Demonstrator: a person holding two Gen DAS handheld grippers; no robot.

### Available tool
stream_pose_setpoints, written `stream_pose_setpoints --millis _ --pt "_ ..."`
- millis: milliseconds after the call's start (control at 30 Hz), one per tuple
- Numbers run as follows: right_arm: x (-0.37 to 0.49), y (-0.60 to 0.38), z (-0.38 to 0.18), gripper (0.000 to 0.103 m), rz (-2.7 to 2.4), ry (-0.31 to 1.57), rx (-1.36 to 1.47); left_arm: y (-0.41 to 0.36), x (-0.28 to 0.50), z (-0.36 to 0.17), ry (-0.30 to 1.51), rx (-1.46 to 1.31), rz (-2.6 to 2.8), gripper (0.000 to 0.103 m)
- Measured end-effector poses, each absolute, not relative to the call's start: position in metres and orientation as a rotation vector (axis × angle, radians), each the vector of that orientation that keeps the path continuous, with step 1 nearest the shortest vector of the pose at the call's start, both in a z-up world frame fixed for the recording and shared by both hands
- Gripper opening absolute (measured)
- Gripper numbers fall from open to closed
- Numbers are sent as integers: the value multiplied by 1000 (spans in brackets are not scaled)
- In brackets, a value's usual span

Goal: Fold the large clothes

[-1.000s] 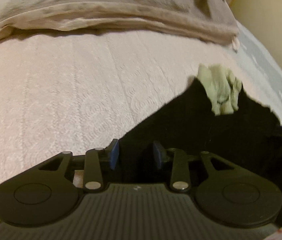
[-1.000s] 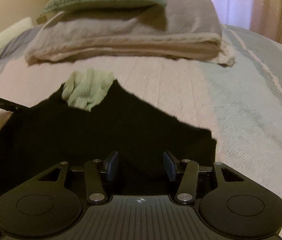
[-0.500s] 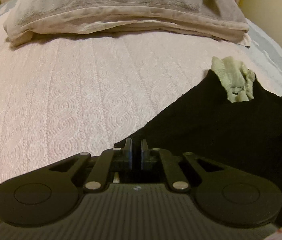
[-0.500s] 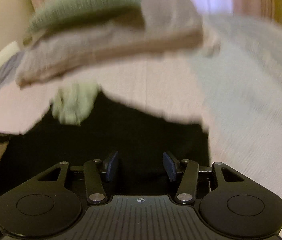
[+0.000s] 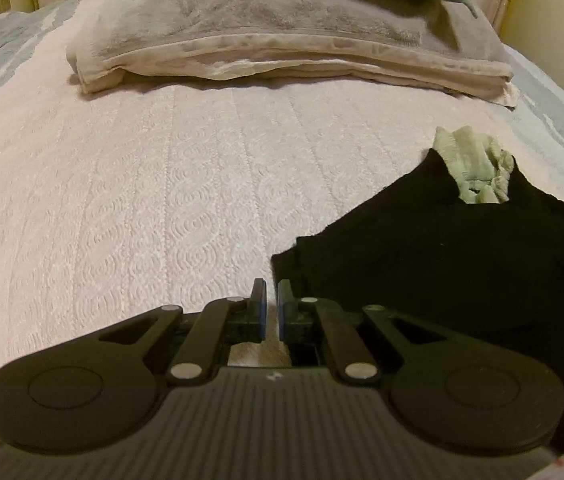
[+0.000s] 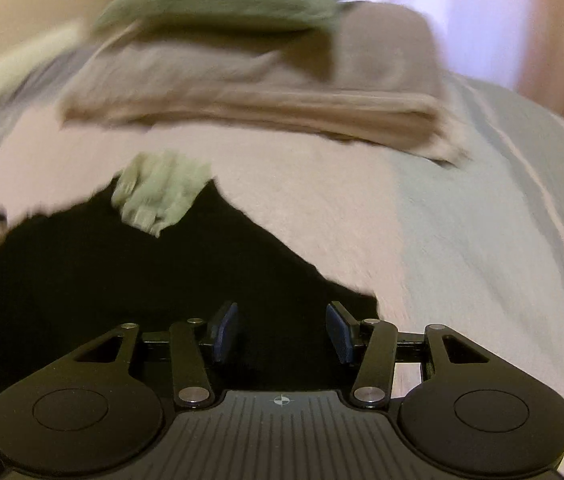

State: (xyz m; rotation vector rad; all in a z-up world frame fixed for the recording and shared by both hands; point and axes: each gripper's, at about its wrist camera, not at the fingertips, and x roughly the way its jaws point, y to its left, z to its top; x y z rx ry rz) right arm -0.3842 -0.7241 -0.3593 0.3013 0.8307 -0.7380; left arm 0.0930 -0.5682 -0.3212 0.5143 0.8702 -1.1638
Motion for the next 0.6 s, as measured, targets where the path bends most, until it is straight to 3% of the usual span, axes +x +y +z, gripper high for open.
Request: stream_pose_setpoints --millis 100,133,167,200,367,433,500,600 --pt "-359 -738 -383 46 -586 1006 191 -566 88 -326 901 490 -1171 3" --pt "-354 -741 -390 40 -553 1032 168 -566 86 -327 907 485 -1173 3" --pt "-351 -744 -392 5 -524 1041 178 -567 83 -328 911 480 -1174 2" --pt "-351 -746 -391 2 -529 1038 189 -567 80 -328 915 475 -1184 2" --pt "-342 -734 -374 3 -568 868 128 -569 64 -336 916 503 -1237 2" --pt "-340 -736 -385 11 -607 929 140 -570 60 -338 911 520 -1242 2" --pt "-353 -730 -378 28 -677 874 177 -567 57 -331 886 514 -1256 2" --pt "-380 -707 -363 36 -776 773 270 -567 52 -328 854 537 -1279 2"
